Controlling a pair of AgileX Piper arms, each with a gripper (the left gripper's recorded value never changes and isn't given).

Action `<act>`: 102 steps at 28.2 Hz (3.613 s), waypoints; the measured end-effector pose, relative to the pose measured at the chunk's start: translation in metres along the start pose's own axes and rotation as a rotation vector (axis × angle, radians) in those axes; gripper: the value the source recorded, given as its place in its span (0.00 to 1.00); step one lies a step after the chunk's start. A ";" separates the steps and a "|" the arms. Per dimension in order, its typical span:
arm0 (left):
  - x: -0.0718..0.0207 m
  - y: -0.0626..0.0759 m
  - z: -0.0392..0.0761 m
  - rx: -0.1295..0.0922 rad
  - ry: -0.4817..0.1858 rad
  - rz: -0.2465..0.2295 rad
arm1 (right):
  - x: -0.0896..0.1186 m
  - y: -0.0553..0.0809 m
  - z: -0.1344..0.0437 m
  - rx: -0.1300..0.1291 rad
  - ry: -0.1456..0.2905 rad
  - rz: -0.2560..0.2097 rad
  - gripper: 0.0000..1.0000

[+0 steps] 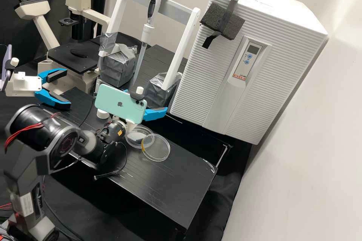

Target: Close the bottle

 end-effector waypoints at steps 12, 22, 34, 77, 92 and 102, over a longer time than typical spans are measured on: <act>0.0042 0.003 -0.002 0.008 0.001 0.007 | -0.055 -0.029 -0.021 0.029 0.191 -0.143 1.00; 0.0096 0.001 0.000 0.021 -0.004 -0.020 | -0.069 -0.051 -0.014 0.026 0.173 -0.257 1.00; 0.0104 0.001 0.001 0.021 -0.009 -0.020 | -0.071 -0.050 -0.010 0.013 0.171 -0.270 1.00; 0.0197 0.007 -0.001 0.028 -0.008 0.004 | -0.079 -0.047 -0.001 0.031 0.156 -0.253 0.00; 0.0197 0.007 -0.001 0.028 -0.006 0.005 | -0.081 -0.052 -0.005 0.033 0.174 -0.281 0.00; 0.0197 0.007 -0.001 0.028 -0.006 0.005 | -0.081 -0.052 -0.004 0.033 0.171 -0.279 0.00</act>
